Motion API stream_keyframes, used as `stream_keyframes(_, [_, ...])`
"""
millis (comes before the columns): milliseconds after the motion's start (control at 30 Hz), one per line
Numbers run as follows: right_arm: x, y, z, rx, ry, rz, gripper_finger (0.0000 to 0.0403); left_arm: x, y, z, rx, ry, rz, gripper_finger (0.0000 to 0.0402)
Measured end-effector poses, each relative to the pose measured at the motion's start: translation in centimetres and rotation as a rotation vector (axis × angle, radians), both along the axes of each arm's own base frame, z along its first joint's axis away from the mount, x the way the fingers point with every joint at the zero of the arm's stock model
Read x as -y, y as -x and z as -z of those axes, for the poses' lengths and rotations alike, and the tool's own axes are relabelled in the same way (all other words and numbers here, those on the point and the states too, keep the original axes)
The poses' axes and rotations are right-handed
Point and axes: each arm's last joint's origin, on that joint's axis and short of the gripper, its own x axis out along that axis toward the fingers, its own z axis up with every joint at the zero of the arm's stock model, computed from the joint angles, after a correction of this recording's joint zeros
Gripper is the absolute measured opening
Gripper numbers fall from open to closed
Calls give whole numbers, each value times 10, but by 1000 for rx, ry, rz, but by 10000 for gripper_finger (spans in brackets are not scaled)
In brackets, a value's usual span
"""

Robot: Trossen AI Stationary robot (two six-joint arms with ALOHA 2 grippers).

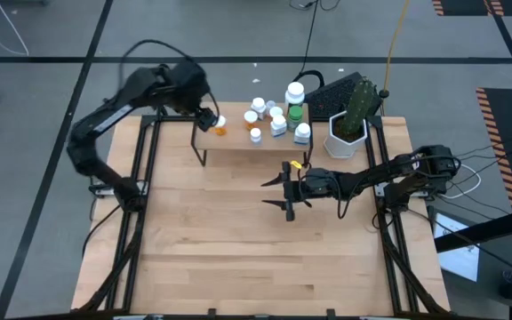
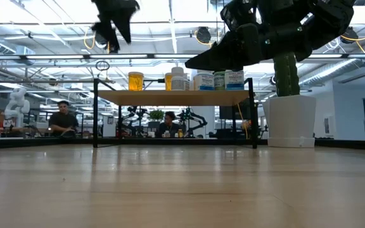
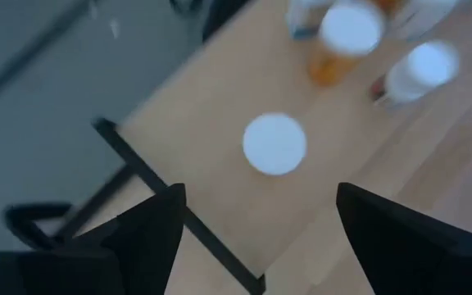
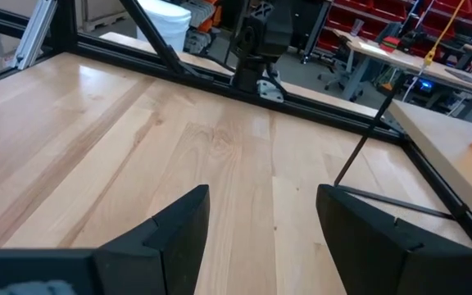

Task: Pick and place medicine bottles onto shelf by color
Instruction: Return to Home Position

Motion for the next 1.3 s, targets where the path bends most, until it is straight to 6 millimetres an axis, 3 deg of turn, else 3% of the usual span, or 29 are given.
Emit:
stream_keyframes(167, [0,0,0,0,-1,0,219,43,30,-34,186,-205,37,319])
stream_keyframes(333, [2,0,-1,9,8,70,219,84,57,-26,382,-313,106,319])
stream_keyframes(500, [3,1,-2,5,17,123,219,116,66,31,549,-338,228,319])
stream_keyframes(667, [2,7,-16,36,-25,125,219,137,55,113,731,-348,338,319])
stream_keyframes(800, [2,17,-32,49,-65,108,200,146,50,159,878,-371,372,307])
stream_keyframes(967, [2,31,-48,39,-91,113,123,148,57,179,924,-433,407,233])
stream_keyframes(1133, [1,51,-55,66,-88,106,20,149,73,169,898,-496,464,123])
stream_keyframes(1300, [2,81,-52,167,-122,106,10,152,94,162,963,-516,555,34])
